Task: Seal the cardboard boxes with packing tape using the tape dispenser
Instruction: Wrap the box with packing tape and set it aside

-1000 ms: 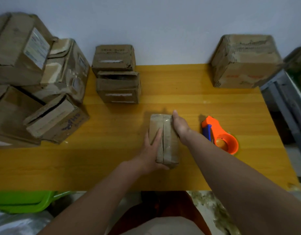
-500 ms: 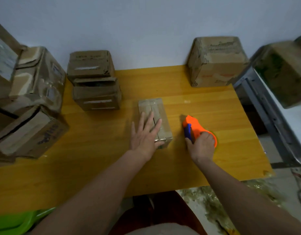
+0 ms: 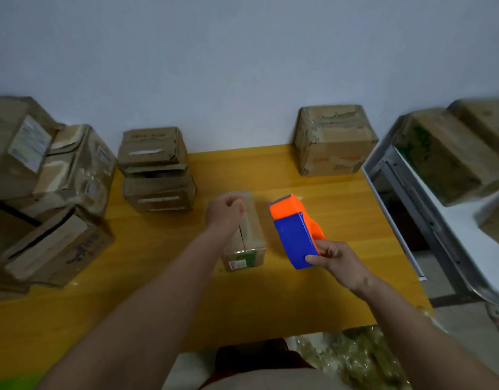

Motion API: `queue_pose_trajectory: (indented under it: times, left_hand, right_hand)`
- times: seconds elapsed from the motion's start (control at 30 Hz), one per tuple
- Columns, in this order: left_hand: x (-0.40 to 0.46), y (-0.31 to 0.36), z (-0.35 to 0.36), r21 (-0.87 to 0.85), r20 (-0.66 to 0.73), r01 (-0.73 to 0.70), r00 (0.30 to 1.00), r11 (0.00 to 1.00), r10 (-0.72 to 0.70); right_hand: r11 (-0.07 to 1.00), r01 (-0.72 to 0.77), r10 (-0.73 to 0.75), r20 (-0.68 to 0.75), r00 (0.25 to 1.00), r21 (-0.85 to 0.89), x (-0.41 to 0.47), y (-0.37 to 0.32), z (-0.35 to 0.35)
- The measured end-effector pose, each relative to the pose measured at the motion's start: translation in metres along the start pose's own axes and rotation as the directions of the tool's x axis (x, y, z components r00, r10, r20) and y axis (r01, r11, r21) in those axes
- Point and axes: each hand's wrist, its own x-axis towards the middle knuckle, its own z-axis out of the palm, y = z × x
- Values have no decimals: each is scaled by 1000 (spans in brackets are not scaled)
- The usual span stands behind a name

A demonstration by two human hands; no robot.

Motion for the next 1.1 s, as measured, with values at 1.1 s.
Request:
queue_pose_trajectory:
  times: [1.1]
  left_hand:
    - [-51, -38, 12, -543, 18, 284, 945, 791, -326]
  right_hand:
    - [923, -89, 267, 454, 850, -375, 17, -41, -27]
